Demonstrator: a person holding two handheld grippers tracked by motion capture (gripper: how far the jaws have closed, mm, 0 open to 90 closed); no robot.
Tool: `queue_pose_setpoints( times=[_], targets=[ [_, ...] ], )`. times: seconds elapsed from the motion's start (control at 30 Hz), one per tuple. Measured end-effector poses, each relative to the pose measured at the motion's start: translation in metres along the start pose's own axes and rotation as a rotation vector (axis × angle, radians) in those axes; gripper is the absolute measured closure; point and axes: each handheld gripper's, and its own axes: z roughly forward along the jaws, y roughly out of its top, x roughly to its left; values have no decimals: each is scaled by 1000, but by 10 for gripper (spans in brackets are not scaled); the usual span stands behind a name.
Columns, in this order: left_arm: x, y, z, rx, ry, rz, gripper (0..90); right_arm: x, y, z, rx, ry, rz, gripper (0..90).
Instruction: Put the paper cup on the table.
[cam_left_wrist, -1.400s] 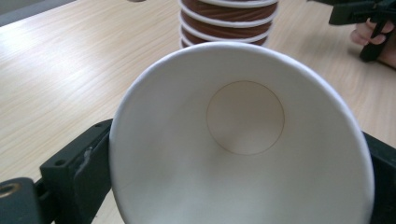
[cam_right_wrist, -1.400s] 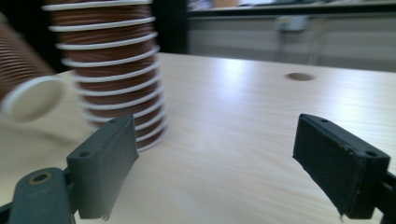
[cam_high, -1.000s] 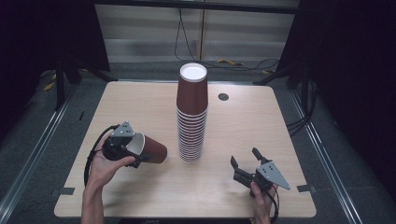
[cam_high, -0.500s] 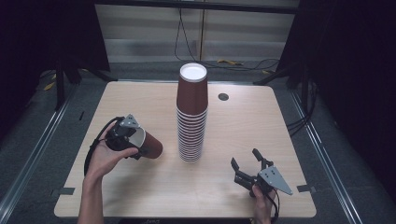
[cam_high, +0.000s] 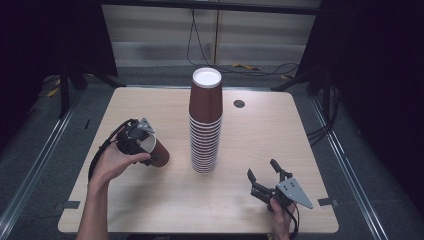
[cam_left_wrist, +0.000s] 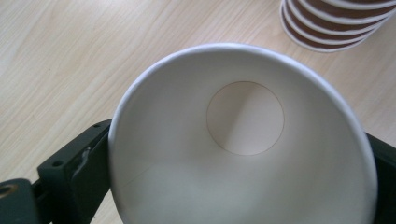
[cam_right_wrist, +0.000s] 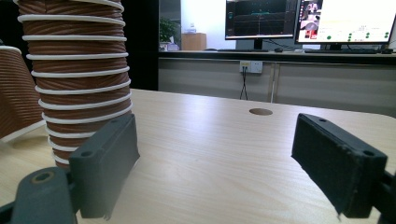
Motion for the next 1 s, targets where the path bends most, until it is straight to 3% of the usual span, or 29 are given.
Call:
queue_pose_setpoints(
  times=[0.13, 0.47, 0.7, 0.77, 1.0],
  targets=[
    [1, 1, 4, 37, -4, 2, 28, 0, 0, 0, 0, 0, 0, 142],
    [0, 8, 12, 17, 25, -20, 13, 0, 0, 0, 0, 0, 0, 143],
    [-2, 11, 22, -39, 24, -23, 15, 0, 0, 0, 0, 0, 0, 145],
    [-3, 11, 27, -44, 41, -19, 8, 0, 0, 0, 0, 0, 0, 145],
    [-4, 7, 37, -107, 0, -47, 47, 0, 0, 0, 1, -1, 0, 141]
  ],
)
